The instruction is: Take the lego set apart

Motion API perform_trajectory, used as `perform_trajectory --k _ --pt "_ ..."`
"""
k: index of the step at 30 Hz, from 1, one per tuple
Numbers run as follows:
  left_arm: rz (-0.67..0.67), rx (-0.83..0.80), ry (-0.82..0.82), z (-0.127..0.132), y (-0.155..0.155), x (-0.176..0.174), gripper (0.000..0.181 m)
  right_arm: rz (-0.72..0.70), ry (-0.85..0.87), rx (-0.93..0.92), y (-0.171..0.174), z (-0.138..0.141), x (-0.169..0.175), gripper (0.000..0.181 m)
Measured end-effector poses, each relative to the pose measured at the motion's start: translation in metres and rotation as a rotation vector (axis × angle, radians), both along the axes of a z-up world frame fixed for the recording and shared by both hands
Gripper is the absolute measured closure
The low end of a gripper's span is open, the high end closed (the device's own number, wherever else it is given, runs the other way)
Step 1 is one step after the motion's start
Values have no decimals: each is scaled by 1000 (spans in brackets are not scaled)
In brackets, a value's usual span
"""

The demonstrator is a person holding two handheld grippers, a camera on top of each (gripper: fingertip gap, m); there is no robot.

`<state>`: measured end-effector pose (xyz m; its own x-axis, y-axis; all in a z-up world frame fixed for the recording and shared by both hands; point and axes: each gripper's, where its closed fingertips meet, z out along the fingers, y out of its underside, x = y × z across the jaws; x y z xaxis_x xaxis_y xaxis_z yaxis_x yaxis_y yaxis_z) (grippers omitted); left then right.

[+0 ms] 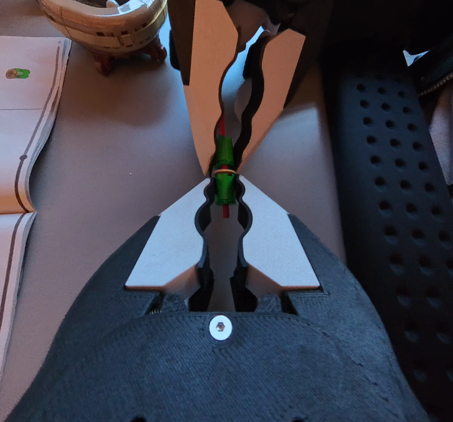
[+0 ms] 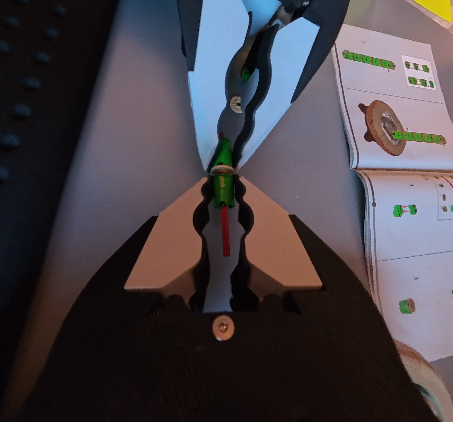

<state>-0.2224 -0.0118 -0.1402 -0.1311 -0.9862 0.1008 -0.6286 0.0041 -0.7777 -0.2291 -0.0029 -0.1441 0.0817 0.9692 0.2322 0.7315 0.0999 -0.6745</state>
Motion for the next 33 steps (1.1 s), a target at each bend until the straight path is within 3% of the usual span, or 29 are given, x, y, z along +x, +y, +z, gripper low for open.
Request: perform_trajectory --k 20,26,33 --pt "-45 -27 90 -13 -14 -4 165 49 -40 -139 -16 -14 0 164" --pt "-41 -72 -14 9 -15 -1 166 44 58 -149 -18 8 2 164" --pt "-32 -87 -33 11 -15 0 166 40 72 -161 -17 10 5 164"
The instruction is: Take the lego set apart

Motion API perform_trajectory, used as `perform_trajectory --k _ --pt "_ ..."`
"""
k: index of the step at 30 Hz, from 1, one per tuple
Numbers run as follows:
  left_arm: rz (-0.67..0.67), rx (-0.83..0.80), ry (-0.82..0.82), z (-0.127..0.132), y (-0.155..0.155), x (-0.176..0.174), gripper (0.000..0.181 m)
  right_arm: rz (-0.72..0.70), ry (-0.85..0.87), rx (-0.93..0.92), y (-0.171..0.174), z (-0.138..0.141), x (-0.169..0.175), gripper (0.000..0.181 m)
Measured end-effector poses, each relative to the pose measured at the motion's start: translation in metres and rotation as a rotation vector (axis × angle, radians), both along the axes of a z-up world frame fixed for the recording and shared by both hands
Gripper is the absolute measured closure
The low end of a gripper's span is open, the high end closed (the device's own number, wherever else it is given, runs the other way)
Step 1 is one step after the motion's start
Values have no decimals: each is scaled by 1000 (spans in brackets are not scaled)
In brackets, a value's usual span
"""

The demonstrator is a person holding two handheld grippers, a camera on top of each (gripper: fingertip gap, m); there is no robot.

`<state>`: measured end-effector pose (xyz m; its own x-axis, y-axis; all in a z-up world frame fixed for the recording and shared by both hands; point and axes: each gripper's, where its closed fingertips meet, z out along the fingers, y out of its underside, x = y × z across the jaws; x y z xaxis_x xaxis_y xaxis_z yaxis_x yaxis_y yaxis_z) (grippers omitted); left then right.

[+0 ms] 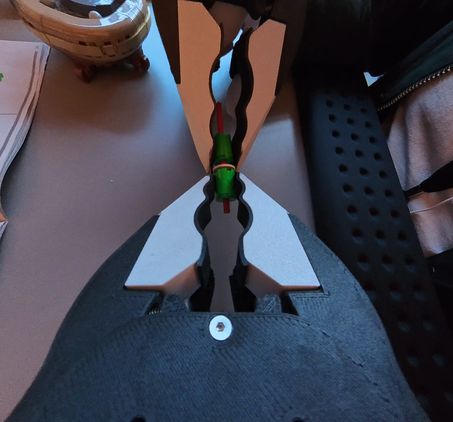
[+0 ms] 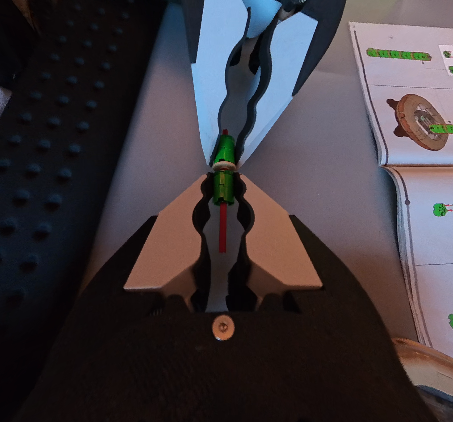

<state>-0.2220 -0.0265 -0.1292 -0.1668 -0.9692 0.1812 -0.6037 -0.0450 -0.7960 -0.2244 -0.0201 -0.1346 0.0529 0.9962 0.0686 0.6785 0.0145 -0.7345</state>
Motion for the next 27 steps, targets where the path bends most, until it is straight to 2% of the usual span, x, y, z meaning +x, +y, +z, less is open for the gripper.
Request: perform_trajectory --k 27 --pt "15 -20 -31 7 3 -2 166 -17 8 14 3 6 7 163"
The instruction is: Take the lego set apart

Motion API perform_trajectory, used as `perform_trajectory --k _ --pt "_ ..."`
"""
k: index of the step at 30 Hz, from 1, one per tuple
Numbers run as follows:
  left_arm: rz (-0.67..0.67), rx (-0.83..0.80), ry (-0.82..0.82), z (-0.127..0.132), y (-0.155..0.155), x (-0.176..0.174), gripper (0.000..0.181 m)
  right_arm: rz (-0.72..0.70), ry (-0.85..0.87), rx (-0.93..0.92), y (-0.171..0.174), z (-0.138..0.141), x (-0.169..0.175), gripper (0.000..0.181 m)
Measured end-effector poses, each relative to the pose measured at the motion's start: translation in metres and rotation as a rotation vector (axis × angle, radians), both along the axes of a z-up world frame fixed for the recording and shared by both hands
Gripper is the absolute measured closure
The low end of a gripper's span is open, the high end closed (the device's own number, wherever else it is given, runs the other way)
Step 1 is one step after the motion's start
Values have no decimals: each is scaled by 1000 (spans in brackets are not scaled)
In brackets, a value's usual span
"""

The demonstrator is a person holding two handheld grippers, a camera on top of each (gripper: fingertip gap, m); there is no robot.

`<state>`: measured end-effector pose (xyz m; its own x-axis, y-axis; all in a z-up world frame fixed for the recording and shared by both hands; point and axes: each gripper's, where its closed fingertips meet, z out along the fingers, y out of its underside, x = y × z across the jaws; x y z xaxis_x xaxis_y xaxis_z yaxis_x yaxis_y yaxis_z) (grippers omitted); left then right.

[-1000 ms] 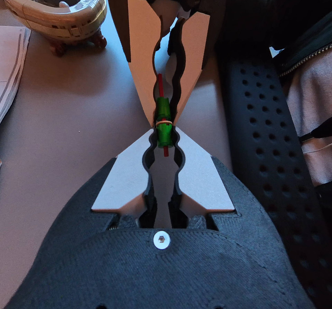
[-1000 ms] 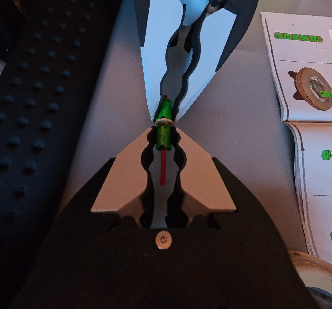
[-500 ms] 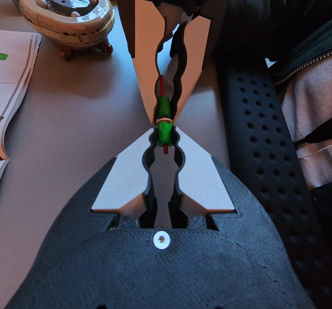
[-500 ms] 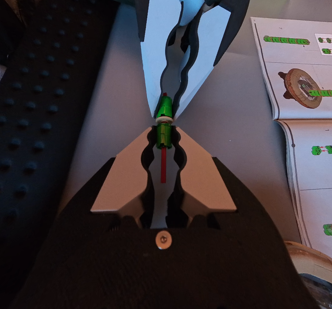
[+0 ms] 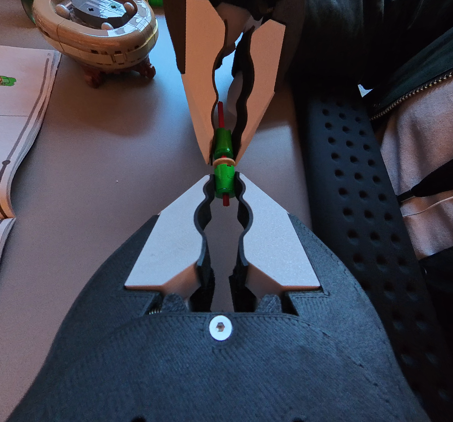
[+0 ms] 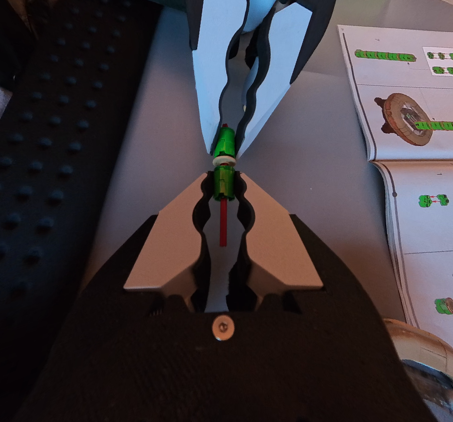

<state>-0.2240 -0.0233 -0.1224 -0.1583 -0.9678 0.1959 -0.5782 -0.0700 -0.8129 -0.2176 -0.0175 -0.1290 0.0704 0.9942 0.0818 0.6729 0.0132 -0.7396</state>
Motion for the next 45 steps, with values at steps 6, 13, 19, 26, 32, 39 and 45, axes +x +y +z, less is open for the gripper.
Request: perform_trajectory --k 6,13,19,26,32,39,45 --pt "0 -1 -3 1 0 -1 166 -1 2 0 0 1 2 163" --pt "1 -2 -8 2 0 -1 166 -3 5 3 0 3 4 163" --pt "2 0 -13 4 0 -2 166 -4 7 3 0 4 5 163" --pt "3 8 -18 6 1 -2 166 -8 9 10 0 6 7 163" --pt "1 3 -18 5 0 -3 166 -7 7 9 -1 6 9 163" --pt "-1 1 -15 5 0 -3 166 -7 4 4 -1 6 10 163" --pt "-3 -2 -16 5 0 -4 166 -7 7 -1 -2 6 10 163"
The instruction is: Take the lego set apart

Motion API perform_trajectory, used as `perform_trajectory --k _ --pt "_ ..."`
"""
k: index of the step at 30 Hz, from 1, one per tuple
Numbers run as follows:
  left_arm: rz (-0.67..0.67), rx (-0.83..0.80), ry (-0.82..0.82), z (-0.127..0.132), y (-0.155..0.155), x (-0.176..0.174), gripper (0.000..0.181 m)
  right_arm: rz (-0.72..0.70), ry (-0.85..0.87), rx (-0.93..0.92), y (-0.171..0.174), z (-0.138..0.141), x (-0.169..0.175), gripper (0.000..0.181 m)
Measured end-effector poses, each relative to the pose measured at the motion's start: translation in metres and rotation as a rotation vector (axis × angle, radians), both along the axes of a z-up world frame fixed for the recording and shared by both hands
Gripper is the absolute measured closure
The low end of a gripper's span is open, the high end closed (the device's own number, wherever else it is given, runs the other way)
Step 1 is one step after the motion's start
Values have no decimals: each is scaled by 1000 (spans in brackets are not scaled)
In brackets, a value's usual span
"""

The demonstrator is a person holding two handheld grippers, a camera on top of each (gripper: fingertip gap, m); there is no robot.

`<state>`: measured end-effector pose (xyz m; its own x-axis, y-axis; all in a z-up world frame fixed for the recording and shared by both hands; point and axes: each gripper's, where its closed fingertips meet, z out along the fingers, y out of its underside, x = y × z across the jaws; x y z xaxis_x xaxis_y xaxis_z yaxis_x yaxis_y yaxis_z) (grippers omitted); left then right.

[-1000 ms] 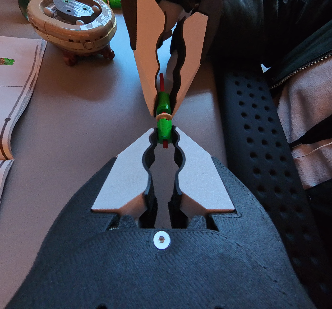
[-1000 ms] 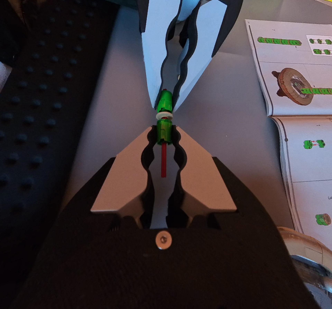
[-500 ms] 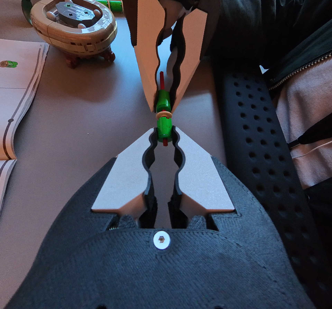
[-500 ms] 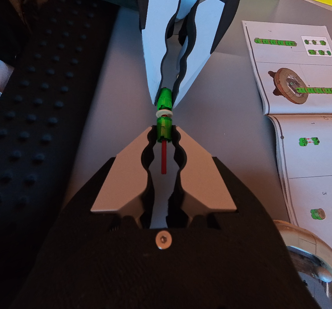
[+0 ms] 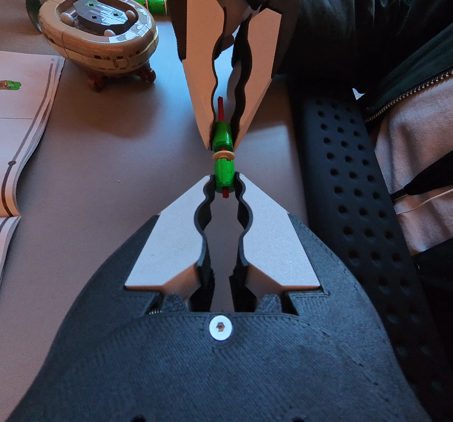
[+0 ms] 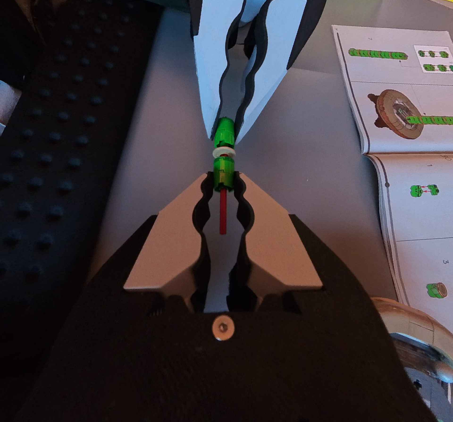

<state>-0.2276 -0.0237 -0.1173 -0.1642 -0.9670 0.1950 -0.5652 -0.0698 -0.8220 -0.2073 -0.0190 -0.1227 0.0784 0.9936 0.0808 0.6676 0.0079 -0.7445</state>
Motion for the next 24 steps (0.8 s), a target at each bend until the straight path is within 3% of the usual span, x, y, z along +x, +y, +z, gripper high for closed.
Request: perform_trajectory --k 5,12,15,22,24 --pt "-1 32 53 -12 3 -1 166 4 -16 -77 1 -13 -1 164" --pt "19 59 114 -22 5 0 166 -2 -146 -45 4 -34 -5 165" --pt "12 48 121 -23 3 0 166 -6 -156 -29 5 -35 -12 159" --pt "11 40 124 -27 4 -1 166 -5 -194 30 6 -34 -13 165" --pt "22 70 115 -28 6 2 157 1 -200 38 6 -34 -14 165"
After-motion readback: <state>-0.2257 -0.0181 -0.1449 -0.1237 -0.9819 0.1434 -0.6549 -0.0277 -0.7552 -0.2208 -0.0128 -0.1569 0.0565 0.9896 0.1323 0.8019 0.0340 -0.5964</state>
